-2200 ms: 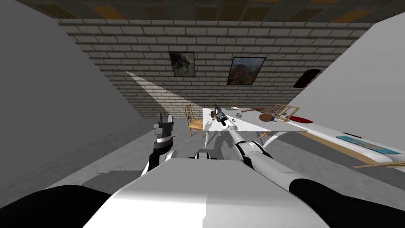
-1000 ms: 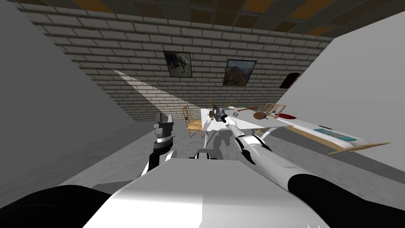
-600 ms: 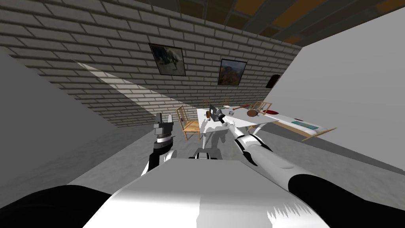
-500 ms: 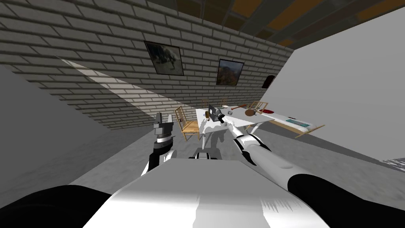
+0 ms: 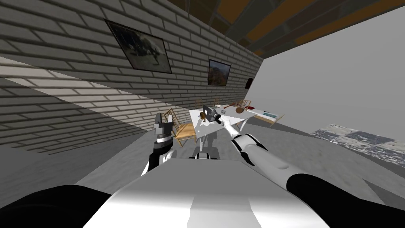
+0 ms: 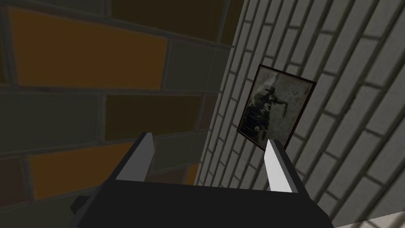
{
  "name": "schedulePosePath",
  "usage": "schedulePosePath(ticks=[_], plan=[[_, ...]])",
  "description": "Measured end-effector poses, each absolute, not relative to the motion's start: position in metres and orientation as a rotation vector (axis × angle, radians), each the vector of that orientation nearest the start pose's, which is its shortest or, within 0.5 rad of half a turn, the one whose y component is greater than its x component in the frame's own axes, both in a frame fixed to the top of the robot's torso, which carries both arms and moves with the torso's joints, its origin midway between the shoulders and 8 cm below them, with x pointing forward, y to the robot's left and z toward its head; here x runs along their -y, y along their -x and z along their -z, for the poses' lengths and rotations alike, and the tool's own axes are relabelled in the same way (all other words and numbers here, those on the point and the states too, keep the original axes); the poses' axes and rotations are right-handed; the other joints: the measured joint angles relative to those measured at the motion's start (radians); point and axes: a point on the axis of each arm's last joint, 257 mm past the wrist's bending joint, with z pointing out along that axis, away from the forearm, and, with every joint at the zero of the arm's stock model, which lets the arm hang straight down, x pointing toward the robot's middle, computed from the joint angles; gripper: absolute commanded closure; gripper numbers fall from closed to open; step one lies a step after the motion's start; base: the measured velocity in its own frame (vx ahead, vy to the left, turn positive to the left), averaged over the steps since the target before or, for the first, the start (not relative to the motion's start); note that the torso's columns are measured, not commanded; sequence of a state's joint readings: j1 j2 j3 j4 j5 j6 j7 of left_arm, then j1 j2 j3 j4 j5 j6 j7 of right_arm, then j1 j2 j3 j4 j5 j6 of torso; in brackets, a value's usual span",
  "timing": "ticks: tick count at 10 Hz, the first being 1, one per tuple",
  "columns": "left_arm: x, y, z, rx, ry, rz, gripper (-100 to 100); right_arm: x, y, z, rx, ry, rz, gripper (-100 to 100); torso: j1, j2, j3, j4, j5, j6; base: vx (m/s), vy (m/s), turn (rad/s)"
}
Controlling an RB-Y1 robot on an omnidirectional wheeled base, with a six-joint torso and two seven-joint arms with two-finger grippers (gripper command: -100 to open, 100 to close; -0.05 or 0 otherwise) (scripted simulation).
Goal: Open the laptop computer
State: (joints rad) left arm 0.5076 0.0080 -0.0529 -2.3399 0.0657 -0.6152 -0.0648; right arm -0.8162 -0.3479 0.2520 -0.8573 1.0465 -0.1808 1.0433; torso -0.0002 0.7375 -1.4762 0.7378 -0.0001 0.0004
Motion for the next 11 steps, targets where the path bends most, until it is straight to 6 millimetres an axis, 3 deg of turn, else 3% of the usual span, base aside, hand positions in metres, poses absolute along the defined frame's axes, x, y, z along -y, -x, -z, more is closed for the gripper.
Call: schedulePosePath(ticks=[3, 5, 8, 10, 11], plan=[[-0.266, -0.310, -0.067, -0.471, 0.546, 1.366, 0, 0.071, -0.689, 0.098, -1.107, 1.125, 0.407, -100, -0.001, 0.001, 0.001, 0.000, 0.000, 0.000, 0.104, 0.121, -0.410], [-0.266, -0.310, -0.067, -0.471, 0.546, 1.366, 0, 0.058, -0.690, 0.097, -1.095, 1.130, 0.378, -100, -0.004, 0.005, 0.003, 0.001, -0.001, -0.001, 0.025, 0.055, -0.181], [-0.266, -0.310, -0.067, -0.471, 0.546, 1.366, 0, 0.011, -0.674, 0.101, -1.039, 1.190, 0.294, -100, 0.003, -0.001, -0.001, -0.001, 0.001, 0.000, 0.055, 0.107, -0.342], [-0.266, -0.310, -0.067, -0.471, 0.546, 1.366, 0, -0.002, -0.665, 0.101, -1.018, 1.214, 0.268, -100, -0.002, 0.001, 0.000, 0.000, 0.000, -0.001, 0.020, 0.041, -0.001], [-0.266, -0.310, -0.067, -0.471, 0.546, 1.366, 0, -0.002, -0.665, 0.100, -1.019, 1.212, 0.266, 100, -0.004, 0.002, 0.001, 0.000, -0.001, -0.001, -0.041, -0.103, 0.339]])
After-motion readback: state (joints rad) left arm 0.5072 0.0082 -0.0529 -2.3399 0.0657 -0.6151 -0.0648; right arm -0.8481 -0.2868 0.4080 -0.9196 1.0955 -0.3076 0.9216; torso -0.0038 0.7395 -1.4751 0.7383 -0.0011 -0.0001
